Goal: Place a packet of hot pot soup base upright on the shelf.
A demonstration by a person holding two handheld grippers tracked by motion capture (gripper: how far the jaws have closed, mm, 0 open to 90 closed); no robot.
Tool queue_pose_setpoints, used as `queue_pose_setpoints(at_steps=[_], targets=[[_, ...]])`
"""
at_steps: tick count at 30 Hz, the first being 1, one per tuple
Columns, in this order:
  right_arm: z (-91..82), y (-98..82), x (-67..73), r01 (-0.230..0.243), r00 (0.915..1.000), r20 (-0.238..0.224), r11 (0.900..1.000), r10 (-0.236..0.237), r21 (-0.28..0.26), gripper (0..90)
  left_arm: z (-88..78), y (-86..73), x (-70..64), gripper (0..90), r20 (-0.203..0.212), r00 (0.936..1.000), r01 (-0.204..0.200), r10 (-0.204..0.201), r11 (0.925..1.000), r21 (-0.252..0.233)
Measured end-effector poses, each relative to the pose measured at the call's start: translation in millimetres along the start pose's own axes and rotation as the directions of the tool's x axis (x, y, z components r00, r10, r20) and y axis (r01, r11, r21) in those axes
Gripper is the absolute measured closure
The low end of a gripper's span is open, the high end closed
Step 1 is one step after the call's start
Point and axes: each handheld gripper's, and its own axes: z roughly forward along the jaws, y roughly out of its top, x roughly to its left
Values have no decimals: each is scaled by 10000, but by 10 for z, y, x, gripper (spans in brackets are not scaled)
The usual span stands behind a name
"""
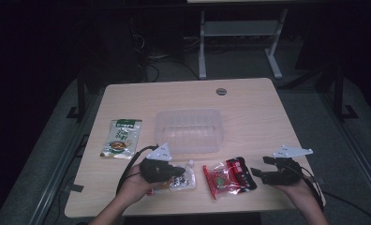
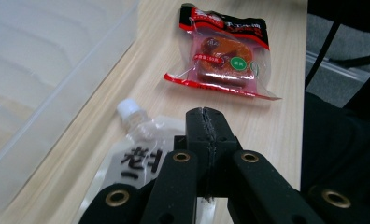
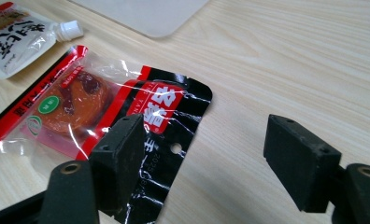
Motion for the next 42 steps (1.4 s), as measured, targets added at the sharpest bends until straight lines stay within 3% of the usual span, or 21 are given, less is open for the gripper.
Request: queue_pose_setpoints(at_steps=[19,31,42], targets=[[26,-32,13,84,10000,-15,9999,-84,-121,260,577,250,-135,895,528,9971,-557,543,9981,255],[45,-45,22,136,9999,38,9999,-136,-69,261,871,263,-216,895,707,9953,-711,668,9956,605],[25,-48,20,63,10000,68,9999,-62,-130,257,890,209,-223,895,405,9962,-801,767,9926,916]])
